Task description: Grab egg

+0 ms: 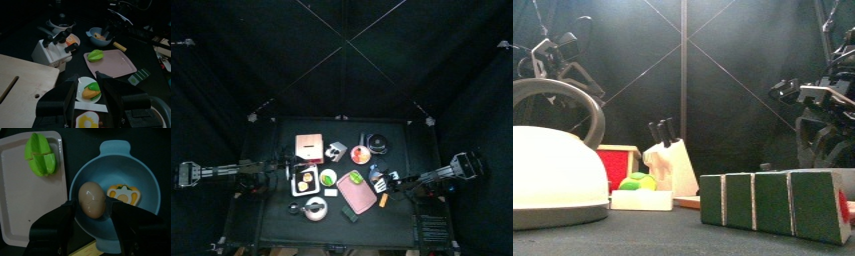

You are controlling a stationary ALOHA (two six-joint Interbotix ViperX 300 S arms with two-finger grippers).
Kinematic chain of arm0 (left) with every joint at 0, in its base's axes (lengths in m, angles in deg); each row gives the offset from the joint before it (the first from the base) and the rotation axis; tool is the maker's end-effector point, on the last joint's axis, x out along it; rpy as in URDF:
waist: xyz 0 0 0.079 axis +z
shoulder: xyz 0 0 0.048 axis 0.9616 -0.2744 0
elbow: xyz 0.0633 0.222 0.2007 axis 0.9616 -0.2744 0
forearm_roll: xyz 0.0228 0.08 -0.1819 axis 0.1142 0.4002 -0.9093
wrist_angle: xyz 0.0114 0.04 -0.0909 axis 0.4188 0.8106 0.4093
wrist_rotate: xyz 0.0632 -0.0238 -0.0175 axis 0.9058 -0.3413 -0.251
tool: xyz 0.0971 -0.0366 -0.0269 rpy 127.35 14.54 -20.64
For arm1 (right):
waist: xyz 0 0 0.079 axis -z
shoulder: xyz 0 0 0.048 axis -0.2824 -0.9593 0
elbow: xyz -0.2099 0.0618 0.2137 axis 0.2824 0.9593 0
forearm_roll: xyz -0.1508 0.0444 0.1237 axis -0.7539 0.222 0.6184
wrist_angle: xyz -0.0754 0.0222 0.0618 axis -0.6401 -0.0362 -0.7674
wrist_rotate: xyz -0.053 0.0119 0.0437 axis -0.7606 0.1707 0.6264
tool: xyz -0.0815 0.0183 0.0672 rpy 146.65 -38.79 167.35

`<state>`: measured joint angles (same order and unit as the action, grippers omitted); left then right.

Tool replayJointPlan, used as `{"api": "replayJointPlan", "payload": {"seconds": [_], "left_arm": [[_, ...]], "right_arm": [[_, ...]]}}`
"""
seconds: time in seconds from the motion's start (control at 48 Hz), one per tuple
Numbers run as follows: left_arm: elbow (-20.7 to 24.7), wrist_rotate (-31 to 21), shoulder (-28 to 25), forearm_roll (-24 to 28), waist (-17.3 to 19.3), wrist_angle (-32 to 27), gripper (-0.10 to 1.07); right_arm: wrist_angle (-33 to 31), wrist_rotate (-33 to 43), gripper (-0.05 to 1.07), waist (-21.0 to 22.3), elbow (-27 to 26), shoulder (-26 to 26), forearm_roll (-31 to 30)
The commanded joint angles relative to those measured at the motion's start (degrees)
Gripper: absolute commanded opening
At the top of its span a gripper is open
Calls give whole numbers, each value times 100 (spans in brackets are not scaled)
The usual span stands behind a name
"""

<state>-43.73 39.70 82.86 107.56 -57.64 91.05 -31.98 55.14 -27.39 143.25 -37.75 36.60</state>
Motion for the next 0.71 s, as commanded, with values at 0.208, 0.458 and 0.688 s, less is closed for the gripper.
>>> {"api": "replayJointPlan", "payload": {"seconds": [0.208, 0.458, 0.688], "left_arm": [[70, 9, 0, -9, 9, 26, 76], [70, 9, 0, -9, 9, 26, 76], [70, 9, 0, -9, 9, 26, 76]], "right_arm": [[404, -9, 85, 202, 141, 35, -26], [650, -9, 84, 387, 334, -44, -44], [738, -9, 84, 519, 334, -167, -132]]}}
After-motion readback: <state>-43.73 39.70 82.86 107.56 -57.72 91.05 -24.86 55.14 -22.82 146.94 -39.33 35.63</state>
